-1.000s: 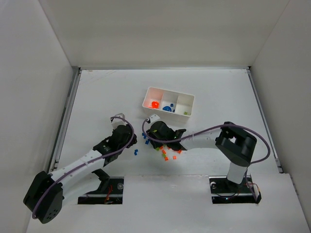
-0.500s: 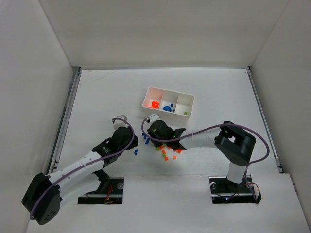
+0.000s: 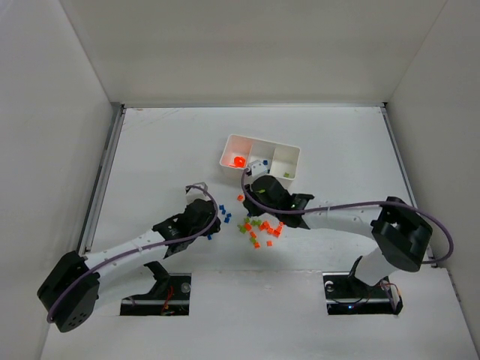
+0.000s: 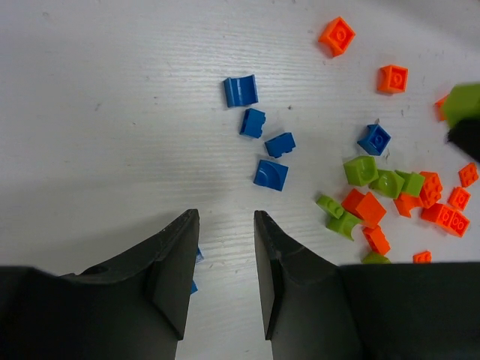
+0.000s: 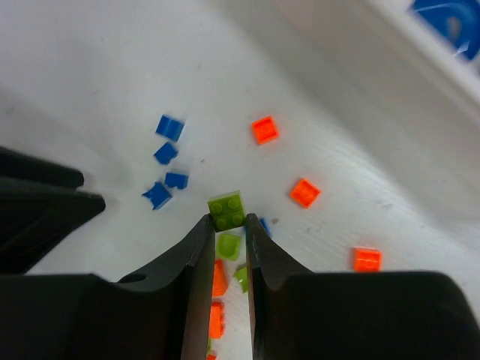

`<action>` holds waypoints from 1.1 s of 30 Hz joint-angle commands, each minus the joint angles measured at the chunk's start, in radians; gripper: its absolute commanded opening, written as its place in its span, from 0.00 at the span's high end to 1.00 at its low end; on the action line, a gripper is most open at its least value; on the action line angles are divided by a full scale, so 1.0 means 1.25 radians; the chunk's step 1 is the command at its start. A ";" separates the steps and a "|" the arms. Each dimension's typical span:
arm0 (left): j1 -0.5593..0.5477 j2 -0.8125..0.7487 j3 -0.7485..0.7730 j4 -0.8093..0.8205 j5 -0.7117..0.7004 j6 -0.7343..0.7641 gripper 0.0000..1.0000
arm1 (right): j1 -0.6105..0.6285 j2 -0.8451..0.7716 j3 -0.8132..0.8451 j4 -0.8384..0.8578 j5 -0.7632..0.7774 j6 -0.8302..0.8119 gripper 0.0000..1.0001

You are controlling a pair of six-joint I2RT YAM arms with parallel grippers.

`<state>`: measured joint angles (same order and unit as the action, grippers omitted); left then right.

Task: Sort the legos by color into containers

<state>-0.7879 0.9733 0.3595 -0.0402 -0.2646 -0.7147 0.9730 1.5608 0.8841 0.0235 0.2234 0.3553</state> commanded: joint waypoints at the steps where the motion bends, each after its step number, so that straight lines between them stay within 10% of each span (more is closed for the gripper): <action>1: -0.019 0.043 0.042 0.041 -0.011 0.011 0.67 | -0.067 -0.074 0.002 0.011 0.023 0.000 0.80; 13: -0.050 0.148 0.073 0.082 -0.046 0.050 0.66 | -0.299 -0.104 0.023 -0.008 0.065 0.027 0.80; 22: -0.053 0.183 0.090 0.086 -0.053 0.067 0.66 | -0.315 -0.102 0.027 0.031 0.089 0.045 0.52; 33: -0.062 0.226 0.101 0.100 -0.050 0.075 0.67 | -0.267 -0.239 -0.100 0.045 0.096 0.074 0.55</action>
<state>-0.8581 1.2415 0.4446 0.0631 -0.3180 -0.6357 0.6151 1.3033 0.8135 0.0353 0.3241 0.4168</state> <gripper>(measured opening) 0.333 0.453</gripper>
